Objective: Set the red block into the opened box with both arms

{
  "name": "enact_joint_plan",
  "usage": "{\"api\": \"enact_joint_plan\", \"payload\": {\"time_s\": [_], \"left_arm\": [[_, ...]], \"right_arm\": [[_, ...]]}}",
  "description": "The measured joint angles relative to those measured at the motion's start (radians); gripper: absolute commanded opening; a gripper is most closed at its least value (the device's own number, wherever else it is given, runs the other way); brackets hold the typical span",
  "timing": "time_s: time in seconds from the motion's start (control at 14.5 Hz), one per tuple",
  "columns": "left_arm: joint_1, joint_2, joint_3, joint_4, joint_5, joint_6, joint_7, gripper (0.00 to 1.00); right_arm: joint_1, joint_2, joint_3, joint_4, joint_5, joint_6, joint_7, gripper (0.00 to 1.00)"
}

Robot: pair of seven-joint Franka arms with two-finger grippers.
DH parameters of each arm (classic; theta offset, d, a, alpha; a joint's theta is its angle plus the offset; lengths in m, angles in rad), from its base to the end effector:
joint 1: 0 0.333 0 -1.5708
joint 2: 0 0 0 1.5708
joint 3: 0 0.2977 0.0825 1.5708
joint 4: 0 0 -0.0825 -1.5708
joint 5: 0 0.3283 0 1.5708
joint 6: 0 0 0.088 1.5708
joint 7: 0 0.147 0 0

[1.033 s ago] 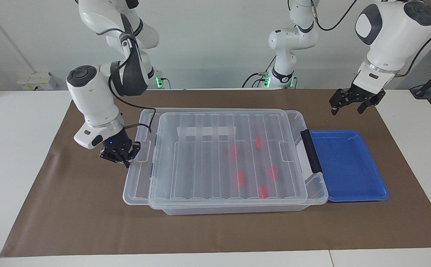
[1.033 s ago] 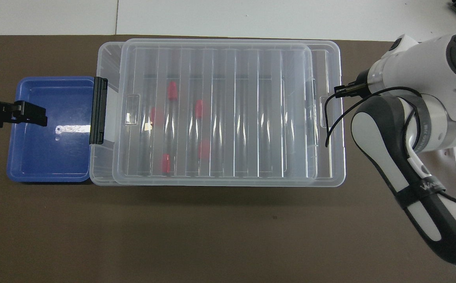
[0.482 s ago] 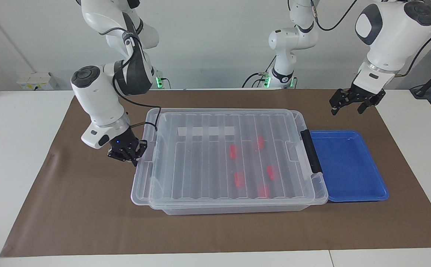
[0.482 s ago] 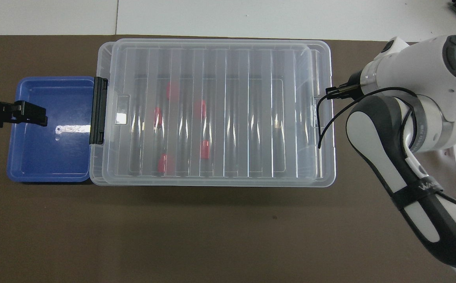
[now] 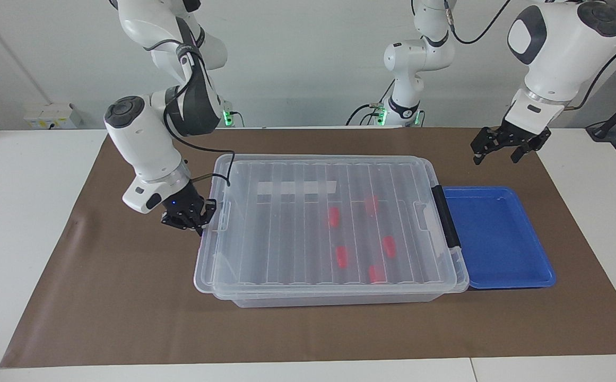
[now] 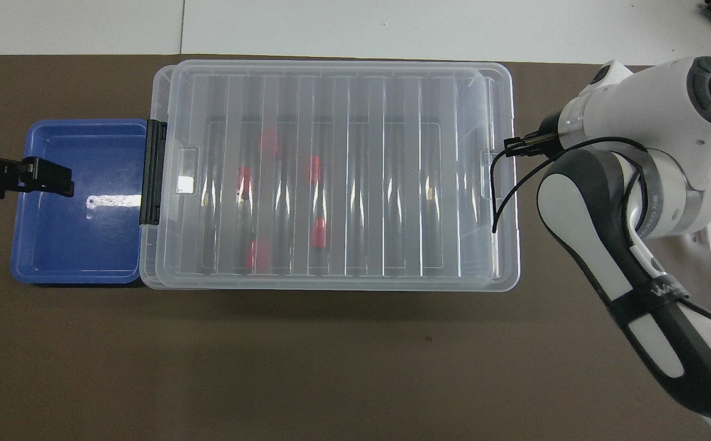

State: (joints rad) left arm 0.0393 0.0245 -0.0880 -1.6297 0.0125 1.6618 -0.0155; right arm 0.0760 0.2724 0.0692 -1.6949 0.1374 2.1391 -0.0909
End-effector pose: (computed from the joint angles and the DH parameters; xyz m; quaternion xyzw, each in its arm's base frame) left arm 0.5124 -0.0228 0.5372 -0.9998 0.0171 -0.0040 0.0050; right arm 0.5989 0.0950 0.4183 -0.9904 -0.0833 -0.0838 0.0723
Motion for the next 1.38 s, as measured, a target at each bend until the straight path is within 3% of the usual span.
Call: {"api": "enact_joint_plan", "payload": {"time_s": [0.69, 0.89, 0.96, 1.03, 1.38], "left_arm": [[0.000, 0.000, -0.001, 0.000, 0.000, 0.000, 0.000, 1.00], [0.000, 0.000, -0.001, 0.000, 0.000, 0.000, 0.000, 1.00], [0.000, 0.000, -0.001, 0.000, 0.000, 0.000, 0.000, 1.00], [0.000, 0.000, -0.001, 0.000, 0.000, 0.000, 0.000, 1.00], [0.000, 0.000, -0.001, 0.000, -0.001, 0.000, 0.000, 1.00]], "right_arm": [[0.000, -0.001, -0.001, -0.003, 0.062, -0.021, 0.000, 0.00], [-0.001, -0.009, -0.004, 0.006, -0.076, -0.060, 0.000, 0.00], [-0.002, -0.018, -0.007, 0.014, -0.130, -0.091, 0.000, 0.38], [-0.004, -0.032, -0.012, 0.022, -0.164, -0.129, 0.004, 0.98], [-0.059, -0.150, -0.026, 0.038, -0.194, -0.287, 0.045, 1.00]]}}
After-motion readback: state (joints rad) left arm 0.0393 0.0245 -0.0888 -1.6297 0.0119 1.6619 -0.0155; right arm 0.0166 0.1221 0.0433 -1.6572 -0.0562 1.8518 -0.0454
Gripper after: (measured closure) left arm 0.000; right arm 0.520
